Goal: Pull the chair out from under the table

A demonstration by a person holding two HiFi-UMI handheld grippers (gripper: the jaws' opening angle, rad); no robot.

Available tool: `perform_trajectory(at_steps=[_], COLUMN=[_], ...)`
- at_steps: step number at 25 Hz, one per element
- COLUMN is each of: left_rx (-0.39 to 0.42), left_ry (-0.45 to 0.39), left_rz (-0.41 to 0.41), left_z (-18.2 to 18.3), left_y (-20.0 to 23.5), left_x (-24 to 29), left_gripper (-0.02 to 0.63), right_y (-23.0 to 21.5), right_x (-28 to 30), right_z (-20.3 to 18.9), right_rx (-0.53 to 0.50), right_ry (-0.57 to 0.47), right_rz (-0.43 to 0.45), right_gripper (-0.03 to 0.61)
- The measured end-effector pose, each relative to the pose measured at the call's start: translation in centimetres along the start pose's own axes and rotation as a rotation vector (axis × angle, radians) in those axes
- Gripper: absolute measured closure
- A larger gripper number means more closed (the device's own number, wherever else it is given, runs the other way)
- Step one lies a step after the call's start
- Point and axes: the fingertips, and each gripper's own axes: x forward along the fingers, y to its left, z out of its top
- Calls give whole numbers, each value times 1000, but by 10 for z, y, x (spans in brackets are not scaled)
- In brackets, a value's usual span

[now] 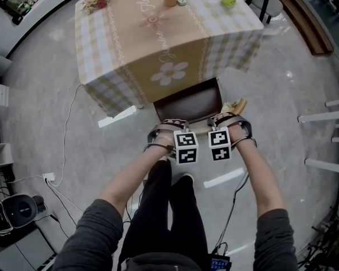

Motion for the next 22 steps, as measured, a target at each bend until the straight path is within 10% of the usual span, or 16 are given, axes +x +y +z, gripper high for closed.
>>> perform_trajectory(at_steps=[22], left_rx=[4], left_ry=[-5], left_rz=[-1], left_z=[17], left_y=[-57], left_x=[-3], left_gripper=[476], right_y=[57], right_x=[-8], right_z=[14], right_rx=[2], right_ry=[9], right_rz=[1], right_gripper=[440])
